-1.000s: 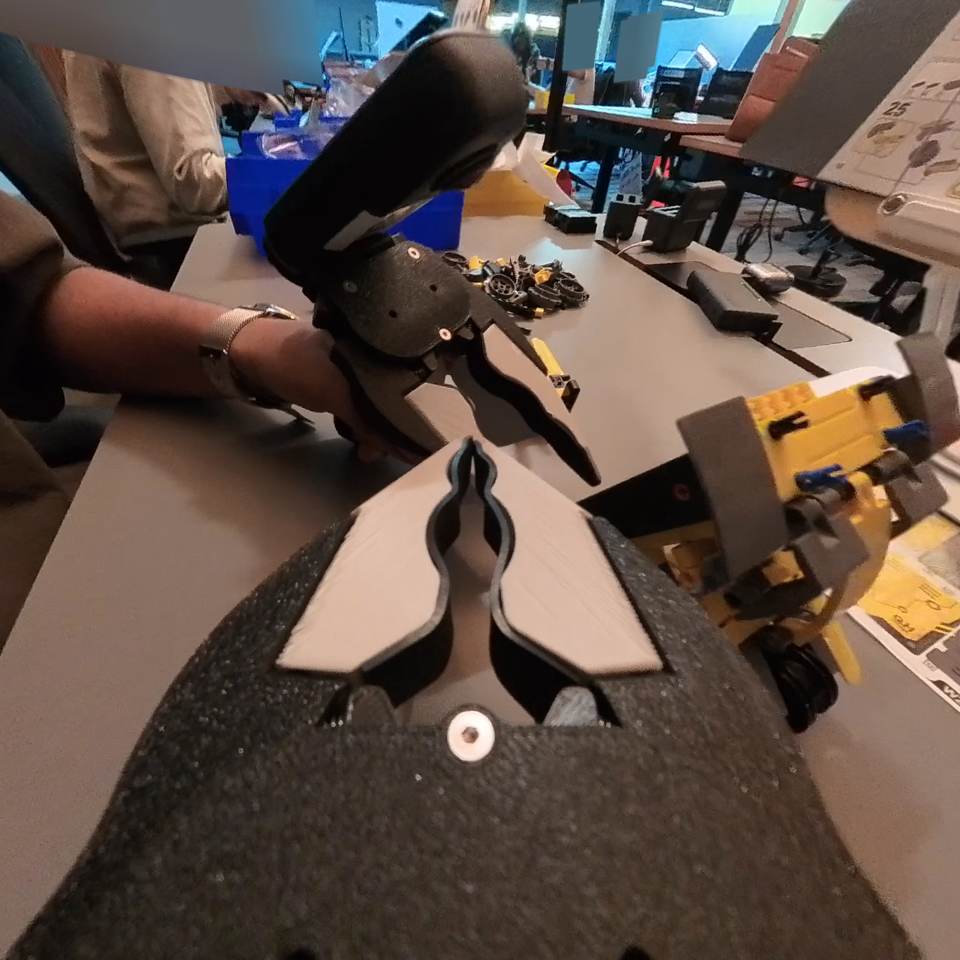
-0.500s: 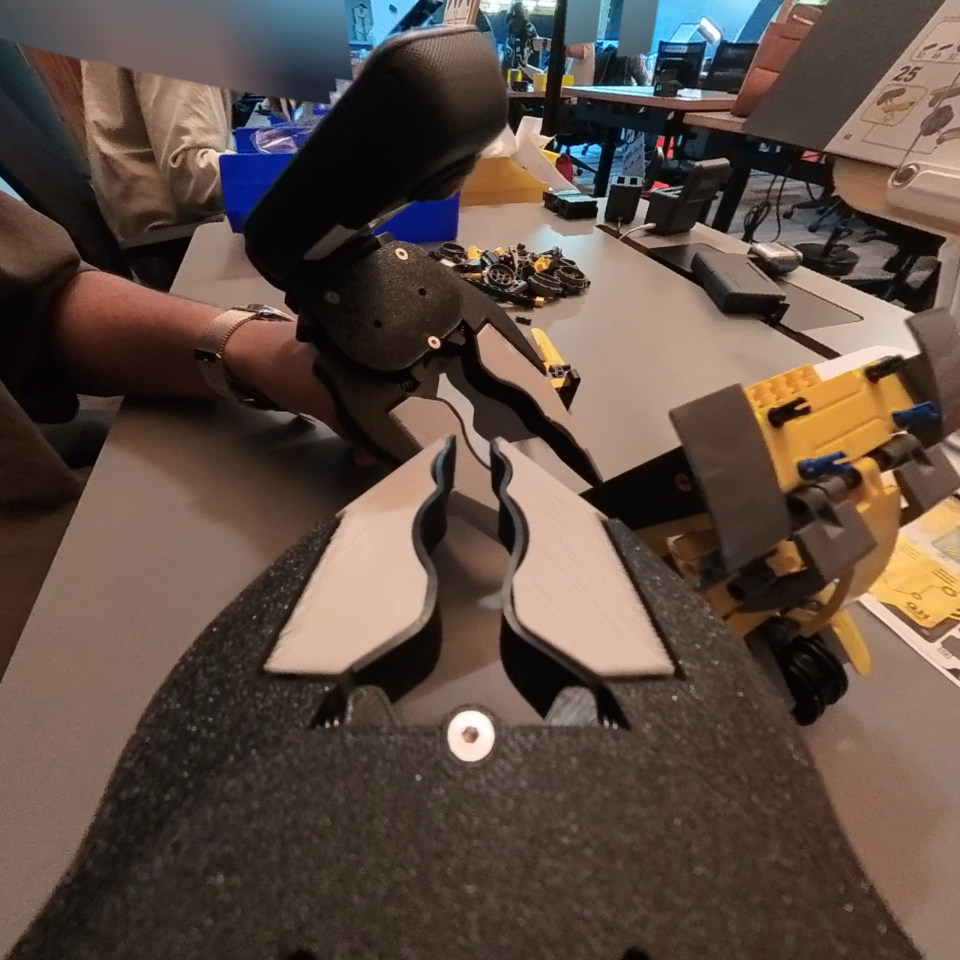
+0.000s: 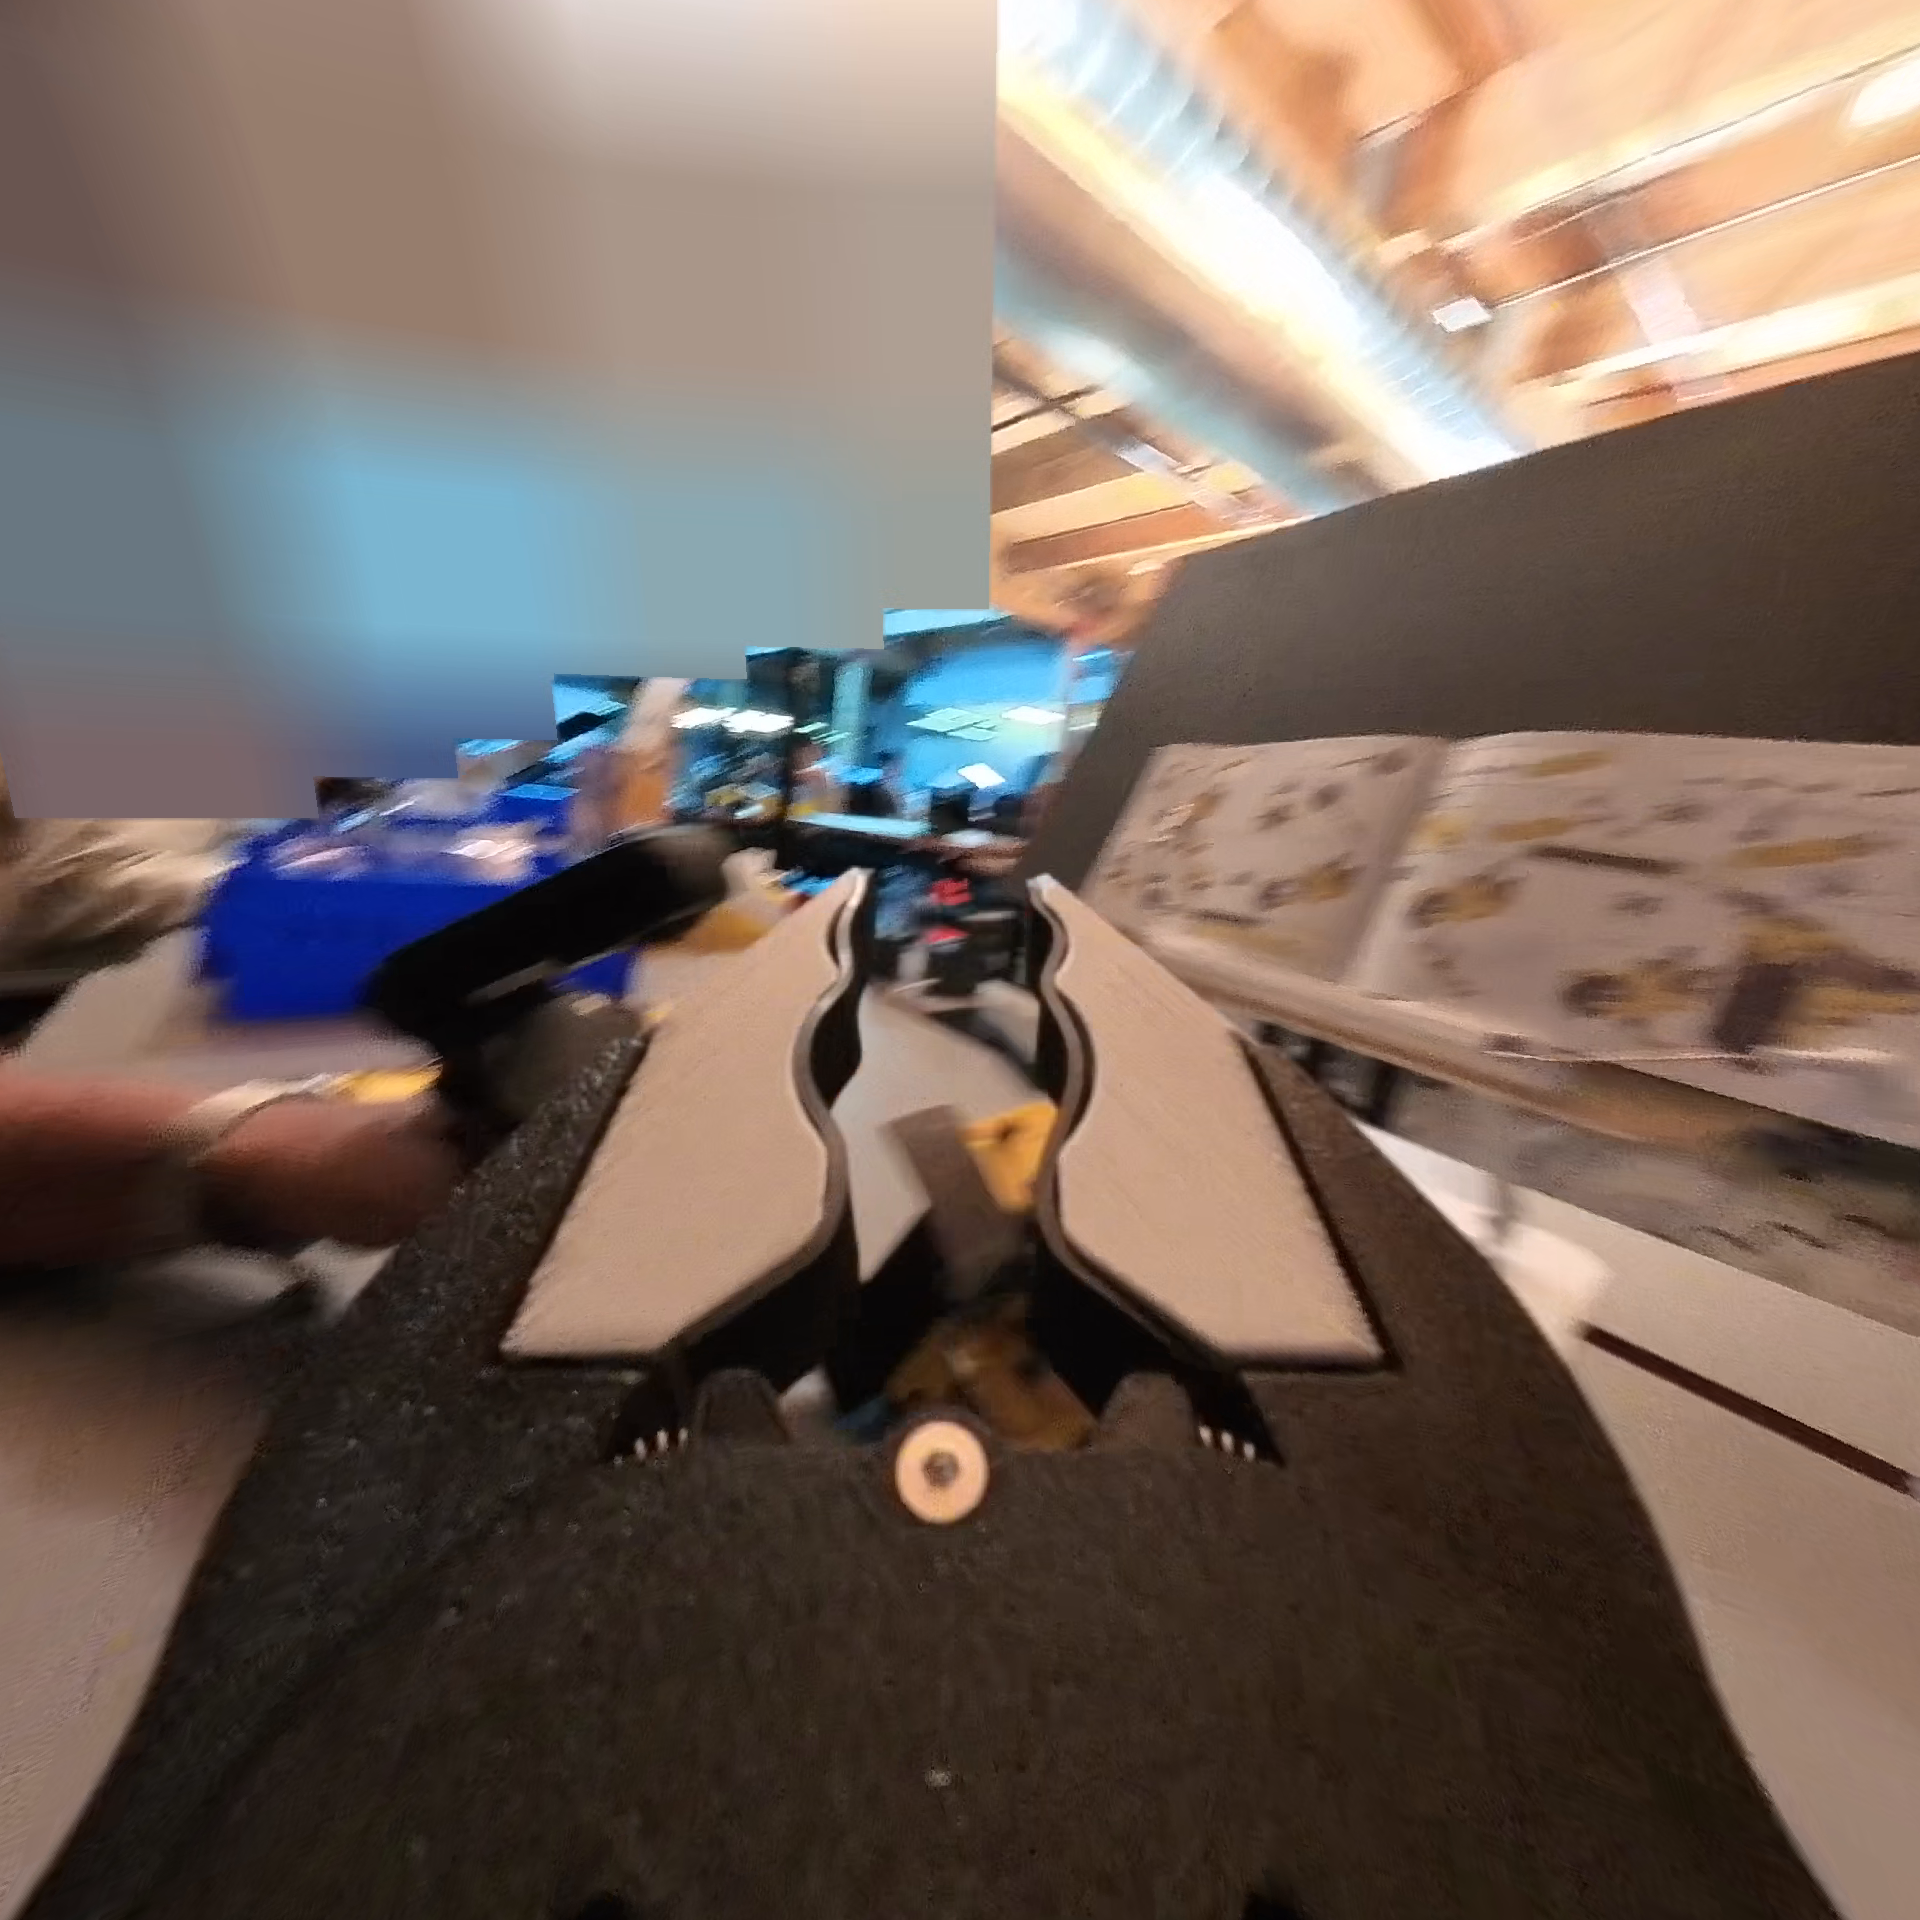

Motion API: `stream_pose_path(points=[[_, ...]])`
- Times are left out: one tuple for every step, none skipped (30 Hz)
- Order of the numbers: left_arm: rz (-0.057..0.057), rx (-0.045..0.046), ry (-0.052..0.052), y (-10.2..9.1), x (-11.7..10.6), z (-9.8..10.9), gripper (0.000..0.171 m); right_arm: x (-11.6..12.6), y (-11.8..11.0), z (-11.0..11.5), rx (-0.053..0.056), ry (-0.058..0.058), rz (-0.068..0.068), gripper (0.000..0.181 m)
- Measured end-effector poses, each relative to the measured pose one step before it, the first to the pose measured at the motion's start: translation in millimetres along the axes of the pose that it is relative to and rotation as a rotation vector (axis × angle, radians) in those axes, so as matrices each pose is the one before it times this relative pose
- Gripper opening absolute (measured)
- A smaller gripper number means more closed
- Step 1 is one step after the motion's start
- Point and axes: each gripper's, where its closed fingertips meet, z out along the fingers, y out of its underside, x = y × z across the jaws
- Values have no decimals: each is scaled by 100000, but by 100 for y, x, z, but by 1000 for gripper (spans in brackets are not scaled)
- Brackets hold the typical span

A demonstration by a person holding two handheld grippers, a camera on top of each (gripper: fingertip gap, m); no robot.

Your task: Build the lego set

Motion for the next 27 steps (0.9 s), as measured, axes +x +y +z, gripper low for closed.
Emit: stream_pose_path(points=[[603, -326, -287, 42, 28, 39, 56, 2452, -461, -462, 1457, 12048, 946, 32], [579, -130, -478, 17, 3, 15, 56, 2260, -33, -301, -648, 10595, 2921, 36], [602, -79, -400, 18, 29, 6, 56, 1584, 424, -68, -3545, 5813, 3459, 39], [566, -60, -418, 6, 6, 3, 57, 1243, 1004, 126, -7252, 3938, 3612, 43], [426, -87, -417, 12, -9, 17, 57, 1165, 1466, 278, -9806, 4370, 2878, 51], [259, -88, -314, 9, -2, 6, 57, 980, 1786, 389, -11432, 4076, 1207, 61], [109, -11, -275, 4, -27, 10, 57, 818, 2174, 429, -13561, 4005, -582, 69], [-64, 75, -382, -10, -56, -11, 57, 724, 2485, 491, -15553, 4492, -2185, 71], [-141, 125, -120, -9, -19, -17, 57, 485, 2408, 538, -15481, 4491, -2547, 72], [-145, 85, 106, -11, -4, -7, 57, 59, 1675, 642, -10611, 2616, -2639, 73], [-208, -106, 205, 9, -4, 6, 57, -496, 1090, 512, -6003, -561, -2802, 73], [-241, -219, 365, 29, 15, 25, 57, -825, 746, 339, -3583, -2597, -3130, 73], [-208, -129, 406, 9, 33, 6, 57, -750, 518, 255, -2572, -2147, -3270, 73], [-248, -89, 271, 17, -1, 11, 57, -510, 241, 178, -1309, -1052, -3196, 73], [-464, -97, -54, 10, -54, 7, 58, -338, -103, 16, 622, -484, -2793, 69], [-359, 148, 397, -15, 5, -21, 58, -214, -143, -48, 748, -100, -3177, 69], [-361, 58, 258, -17, -12, -10, 58, -118, -92, -28, 518, 457, -3505, 67], [-331, -97, 229, 11, -5, 17, 58, -115, -65, -53, 437, 474, -2812, 66], [-323, -131, 43, 16, -31, 15, 58, -205, -48, -54, 205, -274, -2489, 63], [-248, -62, 20, 1, -28, 8, 58, -235, -81, -33, 331, -543, -2534, 59], [-141, -7, 2, 6, -9, -5, 58, -177, -129, -79, 593, -179, -2520, 58], [-62, 59, -66, -11, -24, -7, 58, -169, -173, -111, 802, -188, -2680, 57], [63, -16, 16, 0, 7, 1, 58, -106, -170, -114, 866, 202, -3171, 56], [216, -248, 37, 29, 28, 36, 59, -71, -131, -96, 661, 586, -3678, 56], [370, -215, -162, 28, 18, 14, 59, -51, -73, -52, 322, 937, -3837, 56], [456, -95, -240, 4, 23, 14, 59, -43, -89, -30, 480, 1230, -3924, 55], [537, -120, -286, 18, 24, 13, 60, -48, -141, -65, 859, 1314, -3793, 54]])
